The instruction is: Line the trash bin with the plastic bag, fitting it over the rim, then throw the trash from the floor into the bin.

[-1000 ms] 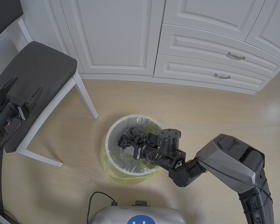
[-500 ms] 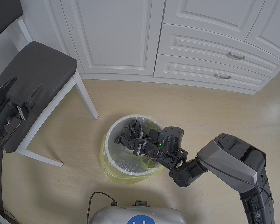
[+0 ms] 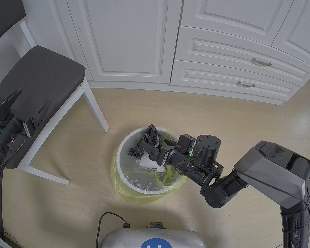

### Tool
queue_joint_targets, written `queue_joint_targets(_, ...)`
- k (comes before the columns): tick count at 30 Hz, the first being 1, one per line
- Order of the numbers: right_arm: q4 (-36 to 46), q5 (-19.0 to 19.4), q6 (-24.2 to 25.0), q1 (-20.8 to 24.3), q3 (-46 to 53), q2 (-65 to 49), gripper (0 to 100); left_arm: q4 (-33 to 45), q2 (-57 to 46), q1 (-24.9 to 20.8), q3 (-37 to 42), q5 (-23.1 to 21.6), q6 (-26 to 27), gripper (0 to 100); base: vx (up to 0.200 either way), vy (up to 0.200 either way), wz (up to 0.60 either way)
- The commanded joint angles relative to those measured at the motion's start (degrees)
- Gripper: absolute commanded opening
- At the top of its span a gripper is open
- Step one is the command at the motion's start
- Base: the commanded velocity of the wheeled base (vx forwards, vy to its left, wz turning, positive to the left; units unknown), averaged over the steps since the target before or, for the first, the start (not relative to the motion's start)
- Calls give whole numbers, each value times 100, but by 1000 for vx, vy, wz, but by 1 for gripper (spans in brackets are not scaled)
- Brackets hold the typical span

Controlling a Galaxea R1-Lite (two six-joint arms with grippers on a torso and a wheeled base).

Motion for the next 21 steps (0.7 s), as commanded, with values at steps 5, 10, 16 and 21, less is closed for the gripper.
queue_joint_targets(5, -395, -7, 164, -44, 288, -448, 100, -6, 17, -9, 18, -6, -1, 100, 0, 0, 0)
queue_joint_targets(10, -940, -7, 445, -35, 622, -589, 100, -6, 61, -97, 45, -6, -1, 100, 0, 0, 0)
queue_joint_targets(16, -1019, 11, 648, -26, 710, -466, 100, -6, 70, -247, 124, 3, 25, 100, 0, 0, 0)
queue_joint_targets(21, -992, 72, 665, 53, 394, -61, 100, -6, 175, -361, 150, 29, 96, 100, 0, 0, 0)
